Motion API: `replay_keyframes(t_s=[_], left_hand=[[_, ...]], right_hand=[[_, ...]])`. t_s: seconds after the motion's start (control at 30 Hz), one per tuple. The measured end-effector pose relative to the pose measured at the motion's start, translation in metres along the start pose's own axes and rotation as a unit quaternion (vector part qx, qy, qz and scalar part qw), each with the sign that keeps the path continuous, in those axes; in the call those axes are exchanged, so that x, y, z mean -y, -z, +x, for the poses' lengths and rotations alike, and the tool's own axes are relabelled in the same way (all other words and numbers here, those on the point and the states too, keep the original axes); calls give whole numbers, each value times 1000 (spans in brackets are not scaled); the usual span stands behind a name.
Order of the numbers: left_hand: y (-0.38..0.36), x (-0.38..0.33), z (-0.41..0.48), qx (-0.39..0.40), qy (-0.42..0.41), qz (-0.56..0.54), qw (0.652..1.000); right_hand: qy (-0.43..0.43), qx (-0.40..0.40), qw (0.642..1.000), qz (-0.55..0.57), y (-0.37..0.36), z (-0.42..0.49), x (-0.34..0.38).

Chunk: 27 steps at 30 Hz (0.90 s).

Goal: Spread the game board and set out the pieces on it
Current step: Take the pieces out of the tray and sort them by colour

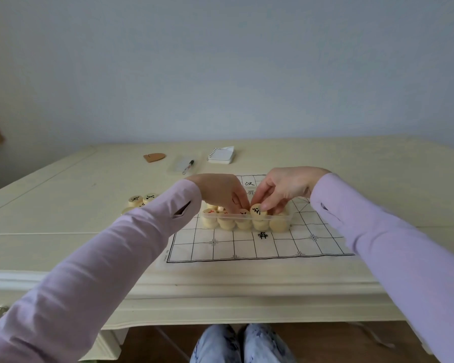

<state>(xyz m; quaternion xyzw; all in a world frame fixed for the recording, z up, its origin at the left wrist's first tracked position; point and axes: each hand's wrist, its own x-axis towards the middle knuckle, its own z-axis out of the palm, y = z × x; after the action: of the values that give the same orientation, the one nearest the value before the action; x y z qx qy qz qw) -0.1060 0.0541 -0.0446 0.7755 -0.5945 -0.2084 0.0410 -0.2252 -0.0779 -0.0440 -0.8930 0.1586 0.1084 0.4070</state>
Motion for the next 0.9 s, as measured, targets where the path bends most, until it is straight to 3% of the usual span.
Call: replay_keyframes(t_s=[0.27,0.67,0.9], left_hand=[[-1,2,-1,-17,1,-20,1000],[11,30,-8,-202,58,-102,972],[9,37,-14,-194,76,-106,972]], right_hand=[[-11,5,997,-78,-1,5,2],[-23,66,983,-169,1,8,10],[-9,82,986,-146,0,9,7]])
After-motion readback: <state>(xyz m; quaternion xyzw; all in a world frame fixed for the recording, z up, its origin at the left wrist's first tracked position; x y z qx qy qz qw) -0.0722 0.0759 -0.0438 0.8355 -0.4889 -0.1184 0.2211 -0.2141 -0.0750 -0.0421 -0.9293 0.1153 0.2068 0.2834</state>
